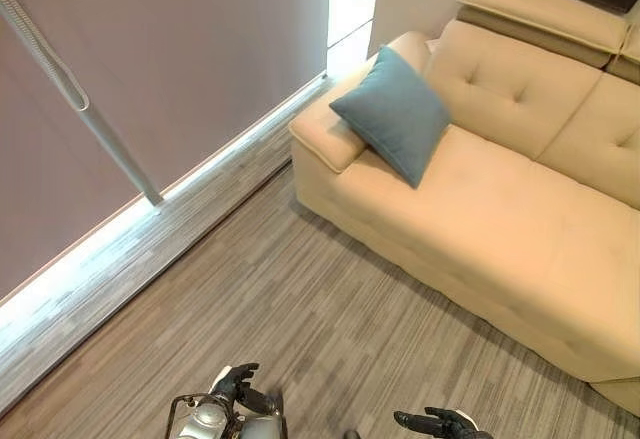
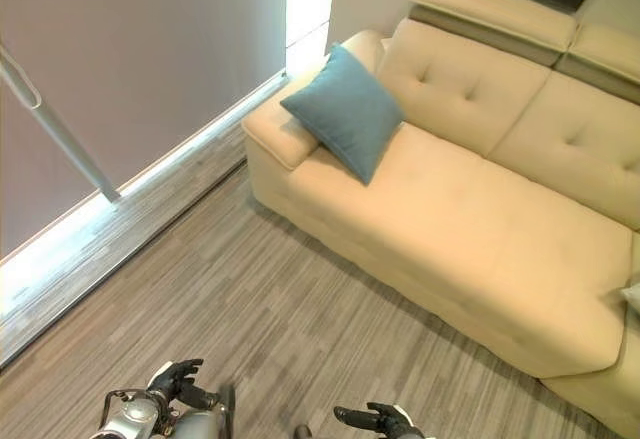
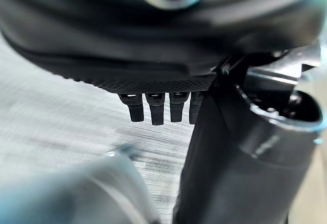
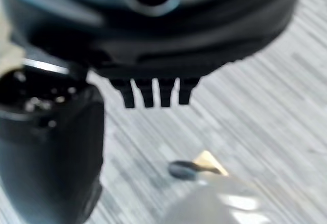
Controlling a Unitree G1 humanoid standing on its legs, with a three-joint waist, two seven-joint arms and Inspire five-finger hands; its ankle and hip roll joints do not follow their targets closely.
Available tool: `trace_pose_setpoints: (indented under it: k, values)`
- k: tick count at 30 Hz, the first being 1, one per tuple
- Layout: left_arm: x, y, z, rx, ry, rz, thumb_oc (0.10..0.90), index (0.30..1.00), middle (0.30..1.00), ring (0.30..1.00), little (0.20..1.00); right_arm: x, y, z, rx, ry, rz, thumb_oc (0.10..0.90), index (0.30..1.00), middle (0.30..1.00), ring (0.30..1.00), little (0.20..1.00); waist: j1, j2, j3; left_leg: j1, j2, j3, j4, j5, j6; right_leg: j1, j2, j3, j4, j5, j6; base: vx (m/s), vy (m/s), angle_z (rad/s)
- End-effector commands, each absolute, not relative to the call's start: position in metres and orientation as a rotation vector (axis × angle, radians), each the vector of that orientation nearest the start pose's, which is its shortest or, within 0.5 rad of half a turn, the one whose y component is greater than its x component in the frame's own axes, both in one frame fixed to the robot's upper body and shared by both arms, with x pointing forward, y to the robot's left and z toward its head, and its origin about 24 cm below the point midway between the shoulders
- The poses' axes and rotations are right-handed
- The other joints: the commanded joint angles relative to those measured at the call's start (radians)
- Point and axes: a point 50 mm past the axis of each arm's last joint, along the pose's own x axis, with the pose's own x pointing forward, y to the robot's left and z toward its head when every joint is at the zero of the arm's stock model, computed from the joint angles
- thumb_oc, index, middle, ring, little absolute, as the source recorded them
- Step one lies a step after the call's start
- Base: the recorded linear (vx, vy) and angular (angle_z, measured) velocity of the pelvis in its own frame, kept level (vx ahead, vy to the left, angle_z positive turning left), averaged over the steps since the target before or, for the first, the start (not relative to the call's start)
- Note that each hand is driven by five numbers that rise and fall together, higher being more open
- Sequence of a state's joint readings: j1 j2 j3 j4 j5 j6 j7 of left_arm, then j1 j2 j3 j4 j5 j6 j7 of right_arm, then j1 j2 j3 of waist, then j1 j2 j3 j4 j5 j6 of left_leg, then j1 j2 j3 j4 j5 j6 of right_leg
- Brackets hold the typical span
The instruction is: Pick up all the scattered cushions and arrange them neatly on the sofa.
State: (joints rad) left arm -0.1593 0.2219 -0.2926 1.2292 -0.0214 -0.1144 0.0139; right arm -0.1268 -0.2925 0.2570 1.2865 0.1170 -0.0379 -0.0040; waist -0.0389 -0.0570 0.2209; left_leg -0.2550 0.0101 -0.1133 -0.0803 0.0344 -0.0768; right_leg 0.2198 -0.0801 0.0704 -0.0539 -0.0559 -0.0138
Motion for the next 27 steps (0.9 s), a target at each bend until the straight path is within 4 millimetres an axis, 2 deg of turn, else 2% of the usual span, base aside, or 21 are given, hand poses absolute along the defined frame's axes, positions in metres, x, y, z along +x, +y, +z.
trace_pose_setpoints:
  k: [1,2,3,6,7,8,9,10,12,13,14,17,18,19,20,21,23,24,25,26,27]
  values:
    - [0.108,0.213,-0.163,0.446,1.176,-0.125,0.800,0.900,0.900,0.900,0.900,0.109,-0.245,-0.155,-0.405,1.192,0.021,0.800,0.900,0.900,0.900,0.900,0.019,0.007,-0.015,0.040,0.032,-0.035,0.027,0.069,-0.001,0.007,0.082,-0.027,0.035,-0.067,0.053,0.66,0.257,-1.52]
    - [0.104,0.216,-0.163,0.450,1.195,-0.118,0.800,0.900,0.900,0.900,0.900,0.104,-0.246,-0.156,-0.406,1.212,0.023,0.800,0.900,0.900,0.900,0.900,0.020,0.010,-0.027,0.052,0.028,-0.035,0.043,0.094,0.000,0.013,0.069,-0.020,0.051,-0.065,0.064,0.63,0.325,-1.05]
    - [0.104,0.216,-0.163,0.454,1.194,-0.121,0.800,0.900,0.900,0.900,0.900,0.102,-0.246,-0.157,-0.394,1.219,0.013,0.800,0.900,0.900,0.900,0.900,0.016,0.010,-0.035,0.054,0.017,-0.030,0.070,0.087,0.004,0.003,0.053,-0.009,0.089,-0.062,0.073,0.47,0.302,-1.18]
    - [0.108,0.218,-0.162,0.447,1.184,-0.116,0.800,0.900,0.900,0.900,0.900,0.097,-0.249,-0.157,-0.268,1.214,-0.094,0.800,0.900,0.900,0.900,0.900,0.004,0.000,-0.053,0.082,-0.024,0.004,0.136,0.026,0.051,-0.062,0.008,0.031,0.292,0.009,0.112,0.47,0.307,-0.82]
    - [0.108,0.220,-0.162,0.441,1.185,-0.102,0.800,0.900,0.900,0.900,0.900,0.099,-0.249,-0.157,-0.220,1.207,-0.123,0.800,0.900,0.900,0.900,0.900,0.002,0.003,-0.043,0.126,-0.034,0.056,0.158,-0.022,0.087,-0.147,-0.047,-0.023,0.482,0.155,0.145,0.50,0.317,-0.90]
    - [0.106,0.220,-0.162,0.454,1.193,-0.111,0.800,0.900,0.900,0.900,0.900,0.100,-0.247,-0.157,-0.219,1.195,-0.120,0.800,0.900,0.900,0.900,0.900,0.001,0.015,-0.039,0.161,-0.031,0.080,0.157,-0.042,0.100,-0.183,-0.075,-0.076,0.556,0.183,0.139,0.37,0.238,-1.13]
    - [0.106,0.220,-0.162,0.454,1.193,-0.111,0.800,0.900,0.900,0.900,0.900,0.100,-0.247,-0.157,-0.219,1.195,-0.121,0.800,0.900,0.900,0.900,0.900,0.001,0.016,-0.041,0.158,-0.030,0.080,0.157,-0.041,0.099,-0.185,-0.073,-0.076,0.555,0.185,0.138,0.43,0.246,-1.14]
    - [0.103,0.222,-0.163,0.479,1.207,-0.128,0.800,0.900,0.900,0.900,0.900,0.104,-0.244,-0.156,-0.217,1.173,-0.120,0.800,0.900,0.900,0.900,0.900,-0.015,0.041,-0.041,0.234,-0.021,0.113,0.126,-0.071,0.116,-0.251,-0.110,-0.170,0.635,0.192,0.135,0.43,0.190,-0.79]
    - [0.099,0.224,-0.163,0.497,1.225,-0.147,0.800,0.900,0.900,0.900,0.900,0.104,-0.246,-0.155,-0.222,1.166,-0.126,0.800,0.900,0.900,0.900,0.900,-0.042,0.057,-0.044,0.299,-0.014,0.134,0.087,-0.094,0.114,-0.295,-0.109,-0.244,0.576,0.120,0.125,0.54,0.132,-0.42]
    - [0.099,0.225,-0.163,0.502,1.224,-0.155,0.800,0.900,0.900,0.900,0.900,0.105,-0.247,-0.154,-0.222,1.157,-0.138,0.800,0.900,0.900,0.900,0.900,-0.059,0.063,-0.035,0.342,-0.013,0.140,0.063,-0.109,0.108,-0.321,-0.088,-0.266,0.521,0.073,0.117,0.46,-0.005,-0.40]
    - [0.099,0.224,-0.163,0.502,1.221,-0.159,0.800,0.900,0.900,0.900,0.900,0.106,-0.248,-0.154,-0.222,1.152,-0.142,0.800,0.900,0.900,0.900,0.900,-0.072,0.068,-0.032,0.361,-0.013,0.142,0.053,-0.118,0.104,-0.343,-0.072,-0.281,0.456,0.061,0.120,0.45,-0.063,-0.40]
    - [0.109,0.222,-0.161,0.504,1.178,-0.160,0.800,0.900,0.900,0.900,0.900,0.106,-0.249,-0.154,-0.225,1.155,-0.153,0.800,0.900,0.900,0.900,0.900,-0.111,0.074,-0.021,0.447,-0.023,0.145,0.022,-0.161,0.085,-0.398,-0.048,-0.319,0.171,0.114,0.147,0.53,-0.131,-0.15]
    - [0.117,0.220,-0.159,0.513,1.149,-0.174,0.800,0.900,0.900,0.900,0.900,0.106,-0.252,-0.153,-0.234,1.154,-0.158,0.800,0.900,0.900,0.900,0.900,-0.141,0.083,-0.015,0.485,-0.017,0.149,0.022,-0.193,0.075,-0.447,-0.050,-0.308,0.114,0.135,0.162,0.48,-0.132,0.09]
    - [0.117,0.219,-0.159,0.512,1.149,-0.174,0.800,0.900,0.900,0.900,0.900,0.106,-0.253,-0.153,-0.235,1.154,-0.158,0.800,0.900,0.900,0.900,0.900,-0.140,0.087,-0.012,0.489,-0.013,0.150,0.022,-0.196,0.073,-0.443,-0.045,-0.308,0.114,0.134,0.161,0.50,-0.163,0.25]
    - [0.119,0.218,-0.159,0.528,1.141,-0.196,0.800,0.900,0.900,0.900,0.900,0.103,-0.254,-0.153,-0.243,1.163,-0.159,0.800,0.900,0.900,0.900,0.900,-0.146,0.083,-0.018,0.509,-0.014,0.146,0.027,-0.218,0.068,-0.428,-0.033,-0.279,0.089,0.128,0.158,0.33,-0.116,0.31]
    - [0.116,0.217,-0.159,0.533,1.145,-0.203,0.800,0.900,0.900,0.900,0.900,0.099,-0.255,-0.154,-0.251,1.172,-0.153,0.800,0.900,0.900,0.900,0.900,-0.149,0.082,-0.024,0.517,-0.014,0.140,0.044,-0.222,0.062,-0.418,-0.028,-0.257,0.103,0.139,0.140,0.47,-0.173,0.40]
    - [0.117,0.210,-0.161,0.525,1.137,-0.220,0.800,0.900,0.900,0.900,0.900,0.101,-0.261,-0.152,-0.268,1.163,-0.159,0.800,0.900,0.900,0.900,0.900,-0.154,0.092,-0.027,0.490,0.009,0.142,0.172,-0.176,0.026,-0.385,-0.003,-0.237,0.130,0.125,0.107,0.34,-0.143,0.20]
    - [0.117,0.210,-0.161,0.525,1.137,-0.220,0.800,0.900,0.900,0.900,0.900,0.101,-0.261,-0.152,-0.268,1.163,-0.159,0.800,0.900,0.900,0.900,0.900,-0.154,0.092,-0.027,0.489,0.009,0.142,0.172,-0.176,0.026,-0.386,-0.003,-0.237,0.131,0.125,0.107,0.29,-0.237,0.16]
    - [0.126,0.202,-0.159,0.513,1.097,-0.238,0.800,0.900,0.900,0.900,0.900,0.111,-0.262,-0.148,-0.291,1.121,-0.146,0.800,0.900,0.900,0.900,0.900,-0.144,0.078,-0.012,0.364,0.053,0.162,0.456,-0.057,-0.021,-0.338,0.010,-0.230,0.145,0.088,0.062,0.22,-0.271,0.24]
    - [0.135,0.201,-0.156,0.512,1.068,-0.225,0.800,0.900,0.900,0.900,0.900,0.120,-0.260,-0.145,-0.304,1.080,-0.140,0.800,0.900,0.900,0.900,0.900,-0.127,0.062,0.007,0.287,0.071,0.148,0.621,0.001,-0.018,-0.312,0.019,-0.219,0.147,0.071,0.034,0.33,-0.364,0.33]
    - [0.142,0.201,-0.153,0.489,1.042,-0.185,0.800,0.900,0.900,0.900,0.900,0.127,-0.258,-0.143,-0.308,1.055,-0.133,0.800,0.900,0.900,0.900,0.900,-0.106,0.050,0.014,0.250,0.072,0.150,0.700,-0.008,0.005,-0.282,0.031,-0.208,0.142,0.054,0.013,0.24,-0.257,0.10]
